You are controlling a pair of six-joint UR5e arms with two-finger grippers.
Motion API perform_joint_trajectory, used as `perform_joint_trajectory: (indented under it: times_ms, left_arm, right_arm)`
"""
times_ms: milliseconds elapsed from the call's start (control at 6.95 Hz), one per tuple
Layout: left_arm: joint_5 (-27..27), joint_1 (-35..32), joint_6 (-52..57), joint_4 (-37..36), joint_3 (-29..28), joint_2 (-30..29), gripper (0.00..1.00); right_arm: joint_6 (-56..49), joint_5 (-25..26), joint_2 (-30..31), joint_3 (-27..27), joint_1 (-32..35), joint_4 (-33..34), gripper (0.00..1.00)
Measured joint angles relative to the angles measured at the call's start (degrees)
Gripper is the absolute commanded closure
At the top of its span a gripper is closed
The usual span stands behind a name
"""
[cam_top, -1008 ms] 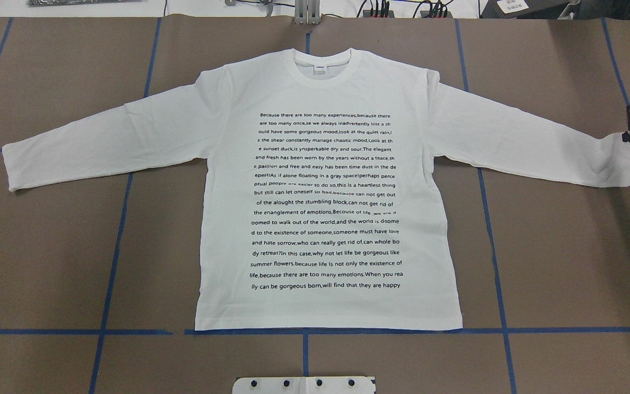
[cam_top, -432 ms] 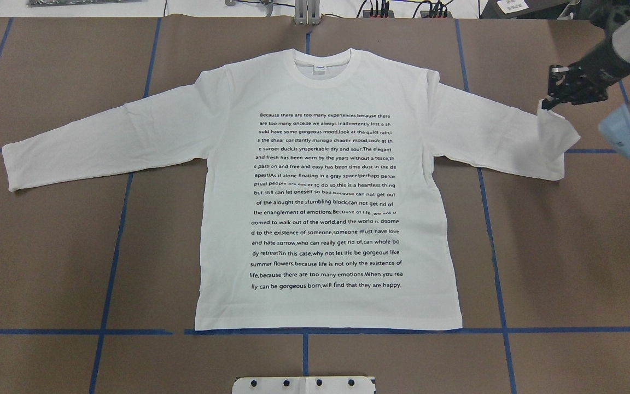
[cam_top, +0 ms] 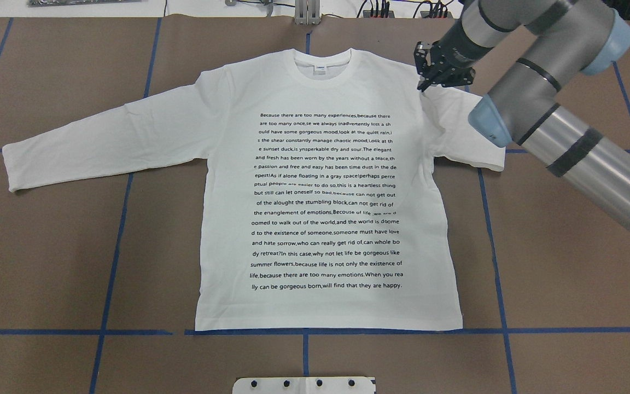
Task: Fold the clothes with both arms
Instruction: 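Carry the grasped sleeve across the shirt chest toward the collar with the right gripper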
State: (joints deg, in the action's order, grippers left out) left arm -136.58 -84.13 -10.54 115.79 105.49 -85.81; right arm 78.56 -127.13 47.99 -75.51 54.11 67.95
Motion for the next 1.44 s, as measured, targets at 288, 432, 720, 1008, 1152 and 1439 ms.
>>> perform_joint_trajectory:
  times_ms: [288,432,720,1008,1152,1439]
  left_arm:
    - [0.05,0.07,-0.01,0.04,-0.6,-0.76,0.0]
    - [0.07,0.09,-0.01,0.03,-0.98,-1.47,0.0]
    - [0.03,0.1,-1.08,0.05,-1.01,-2.15,0.0]
    - [0.0,0.13,-2.66,0.07,-0.92,-2.38,0.0]
    - [0.0,0.16,-2.88,0.03,-0.98,-2.44,0.0]
    - [0.0,0.35,-3.12,-0.03,-1.12,-2.5,0.0]
  right_arm:
    - [4.46,7.29,-9.06,4.66,-6.4,-0.73,1.0]
    - [6.68,10.94,-12.86,6.63,-9.39,-0.87,1.0]
    - [9.72,17.43,-18.06,9.84,-14.52,-1.29,1.0]
    - [13.5,23.69,-20.01,11.86,-19.12,-4.28,1.0]
    - [14.87,25.51,-21.06,13.42,-20.52,-5.72,1.0]
    - [16.13,28.11,-24.19,18.25,-22.3,-8.66,1.0]
